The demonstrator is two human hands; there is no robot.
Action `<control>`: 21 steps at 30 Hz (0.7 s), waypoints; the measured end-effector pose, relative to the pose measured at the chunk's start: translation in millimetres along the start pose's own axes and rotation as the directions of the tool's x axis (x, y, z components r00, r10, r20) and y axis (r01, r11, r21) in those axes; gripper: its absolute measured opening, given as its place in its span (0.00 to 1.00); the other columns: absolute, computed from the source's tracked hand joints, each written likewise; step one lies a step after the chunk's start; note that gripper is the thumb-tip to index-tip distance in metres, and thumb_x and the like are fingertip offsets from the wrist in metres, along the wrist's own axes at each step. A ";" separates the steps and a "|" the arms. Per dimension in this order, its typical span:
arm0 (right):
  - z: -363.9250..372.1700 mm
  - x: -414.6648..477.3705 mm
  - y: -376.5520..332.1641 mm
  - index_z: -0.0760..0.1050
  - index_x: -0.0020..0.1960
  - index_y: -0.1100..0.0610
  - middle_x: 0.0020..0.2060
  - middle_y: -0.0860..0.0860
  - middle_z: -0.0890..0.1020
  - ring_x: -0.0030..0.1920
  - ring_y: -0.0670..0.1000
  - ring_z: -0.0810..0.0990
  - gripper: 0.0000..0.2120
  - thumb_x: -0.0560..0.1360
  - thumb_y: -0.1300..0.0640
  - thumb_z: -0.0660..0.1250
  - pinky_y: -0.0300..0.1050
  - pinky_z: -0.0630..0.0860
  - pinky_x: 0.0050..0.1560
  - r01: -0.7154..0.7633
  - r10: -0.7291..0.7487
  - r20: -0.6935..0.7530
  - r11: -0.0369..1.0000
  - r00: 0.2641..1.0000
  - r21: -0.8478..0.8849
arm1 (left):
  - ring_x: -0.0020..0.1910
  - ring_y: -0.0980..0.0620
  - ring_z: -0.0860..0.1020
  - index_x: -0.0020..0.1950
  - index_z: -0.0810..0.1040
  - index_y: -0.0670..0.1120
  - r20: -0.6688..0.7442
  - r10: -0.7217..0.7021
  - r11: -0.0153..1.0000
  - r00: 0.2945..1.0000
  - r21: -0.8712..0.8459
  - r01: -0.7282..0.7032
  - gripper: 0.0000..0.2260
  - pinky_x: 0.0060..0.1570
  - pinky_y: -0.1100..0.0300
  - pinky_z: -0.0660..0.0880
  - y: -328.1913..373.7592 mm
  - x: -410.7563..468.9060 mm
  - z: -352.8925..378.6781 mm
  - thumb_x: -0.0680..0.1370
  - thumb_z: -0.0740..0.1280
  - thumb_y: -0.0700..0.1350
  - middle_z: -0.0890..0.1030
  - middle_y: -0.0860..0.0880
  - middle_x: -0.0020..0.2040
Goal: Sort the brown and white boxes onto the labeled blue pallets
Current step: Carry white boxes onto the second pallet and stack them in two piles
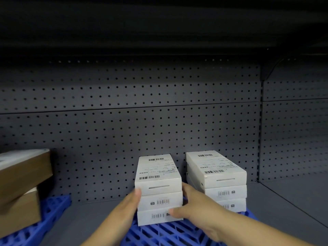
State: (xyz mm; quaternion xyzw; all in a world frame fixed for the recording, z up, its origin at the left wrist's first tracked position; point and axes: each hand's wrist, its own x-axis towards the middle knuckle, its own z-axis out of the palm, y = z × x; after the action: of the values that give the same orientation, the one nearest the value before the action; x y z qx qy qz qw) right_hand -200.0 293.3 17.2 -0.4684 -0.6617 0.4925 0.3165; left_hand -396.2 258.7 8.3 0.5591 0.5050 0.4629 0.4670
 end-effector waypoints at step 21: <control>-3.3 -3.0 -3.9 0.43 0.75 0.40 0.61 0.41 0.76 0.58 0.45 0.75 0.46 0.68 0.62 0.66 0.37 0.73 0.58 -0.046 0.060 0.055 0.971 0.997 -0.236 | 0.65 0.63 0.68 0.73 0.35 0.60 0.042 0.032 0.872 0.999 0.487 -0.048 0.44 0.67 0.65 0.63 -13.3 2.9 -4.4 0.74 0.67 0.45 0.67 0.62 0.68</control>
State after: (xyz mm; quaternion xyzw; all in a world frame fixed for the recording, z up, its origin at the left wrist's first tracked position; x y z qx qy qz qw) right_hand -197.3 291.4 22.1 -0.5046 -0.7120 0.4333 0.2251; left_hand -402.1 262.5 -4.2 0.6764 0.5860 0.3213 0.3095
